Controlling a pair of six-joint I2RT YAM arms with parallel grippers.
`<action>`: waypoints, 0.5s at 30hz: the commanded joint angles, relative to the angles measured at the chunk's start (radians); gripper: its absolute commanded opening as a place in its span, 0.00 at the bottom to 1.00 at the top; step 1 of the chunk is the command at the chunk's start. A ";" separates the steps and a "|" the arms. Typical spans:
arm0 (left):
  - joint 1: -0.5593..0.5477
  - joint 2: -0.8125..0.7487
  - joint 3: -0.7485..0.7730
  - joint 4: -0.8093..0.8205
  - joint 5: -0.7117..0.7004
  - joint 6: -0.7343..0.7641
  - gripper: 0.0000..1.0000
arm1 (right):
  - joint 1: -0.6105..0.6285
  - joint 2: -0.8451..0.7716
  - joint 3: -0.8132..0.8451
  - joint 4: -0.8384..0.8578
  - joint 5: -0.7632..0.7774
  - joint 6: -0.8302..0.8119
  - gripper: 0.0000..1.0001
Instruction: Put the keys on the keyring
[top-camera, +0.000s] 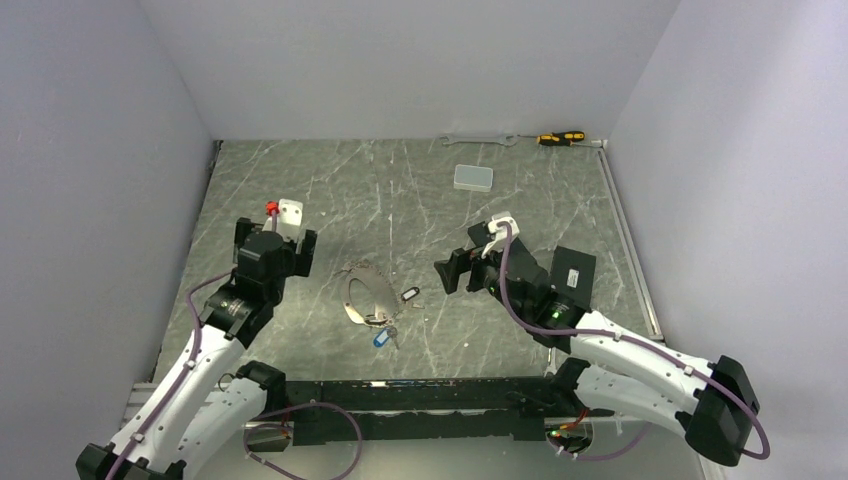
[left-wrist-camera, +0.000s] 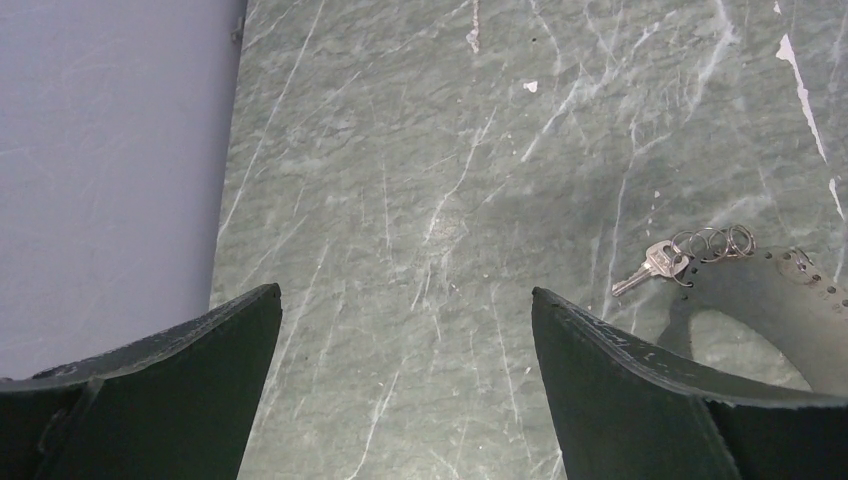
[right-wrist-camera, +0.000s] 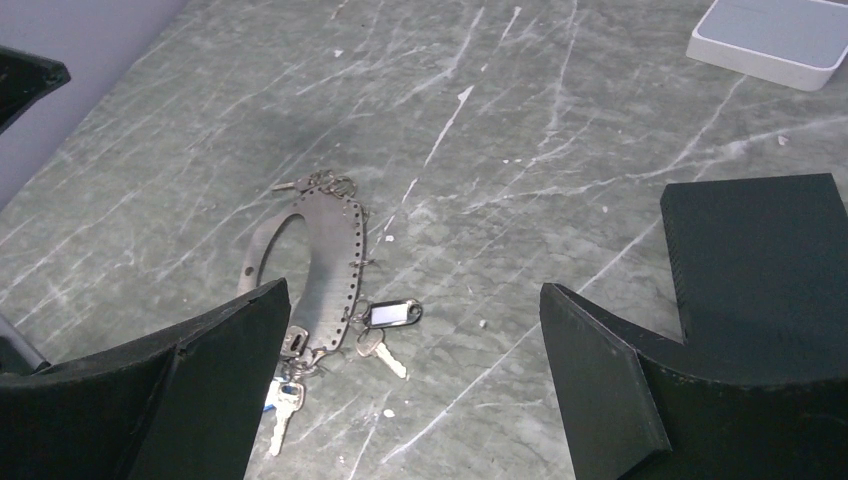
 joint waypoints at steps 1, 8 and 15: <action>0.027 0.021 0.016 0.046 0.052 -0.003 0.99 | 0.006 0.019 -0.008 0.027 0.018 -0.003 1.00; 0.030 0.049 0.044 0.027 0.118 -0.037 1.00 | 0.007 0.045 -0.011 0.065 -0.031 -0.028 1.00; 0.030 0.009 0.035 0.028 0.140 -0.050 0.99 | 0.006 0.069 0.002 0.077 -0.048 -0.047 1.00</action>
